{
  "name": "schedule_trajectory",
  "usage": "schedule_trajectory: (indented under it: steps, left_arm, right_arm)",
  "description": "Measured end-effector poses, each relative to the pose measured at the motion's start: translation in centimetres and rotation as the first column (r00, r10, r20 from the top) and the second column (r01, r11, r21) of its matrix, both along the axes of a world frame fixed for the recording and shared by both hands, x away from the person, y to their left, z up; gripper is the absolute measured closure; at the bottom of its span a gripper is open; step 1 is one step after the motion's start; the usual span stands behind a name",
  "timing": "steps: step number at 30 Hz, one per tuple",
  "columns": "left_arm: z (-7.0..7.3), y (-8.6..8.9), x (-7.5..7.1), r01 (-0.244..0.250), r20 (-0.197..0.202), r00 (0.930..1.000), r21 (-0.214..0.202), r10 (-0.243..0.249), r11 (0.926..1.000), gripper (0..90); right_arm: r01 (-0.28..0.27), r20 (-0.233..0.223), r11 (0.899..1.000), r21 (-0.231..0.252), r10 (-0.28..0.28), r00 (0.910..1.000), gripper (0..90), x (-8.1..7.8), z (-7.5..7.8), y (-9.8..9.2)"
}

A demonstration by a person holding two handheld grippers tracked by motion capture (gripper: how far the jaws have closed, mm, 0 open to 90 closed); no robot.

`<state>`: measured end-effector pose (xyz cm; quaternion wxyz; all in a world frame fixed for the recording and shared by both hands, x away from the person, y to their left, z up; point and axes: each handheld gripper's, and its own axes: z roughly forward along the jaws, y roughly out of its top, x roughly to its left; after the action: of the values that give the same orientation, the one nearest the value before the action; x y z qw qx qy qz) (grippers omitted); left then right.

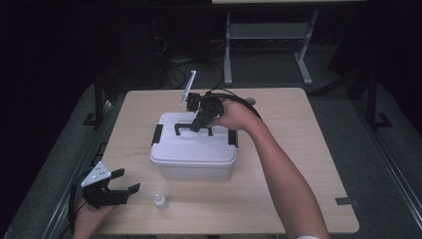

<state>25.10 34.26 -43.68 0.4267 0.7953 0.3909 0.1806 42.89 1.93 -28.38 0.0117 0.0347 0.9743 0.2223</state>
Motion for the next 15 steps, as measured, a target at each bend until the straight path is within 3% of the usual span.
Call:
schedule_trajectory:
  steps: [15]
  left_arm:
    - [-0.01,-0.06,-0.09,-0.004,0.006,1.0,-0.006,0.004,1.0,16.5]
  right_arm:
    - [0.002,0.05,1.0,0.028,-0.003,0.9988,83.8,-0.7,0.98,-0.16]
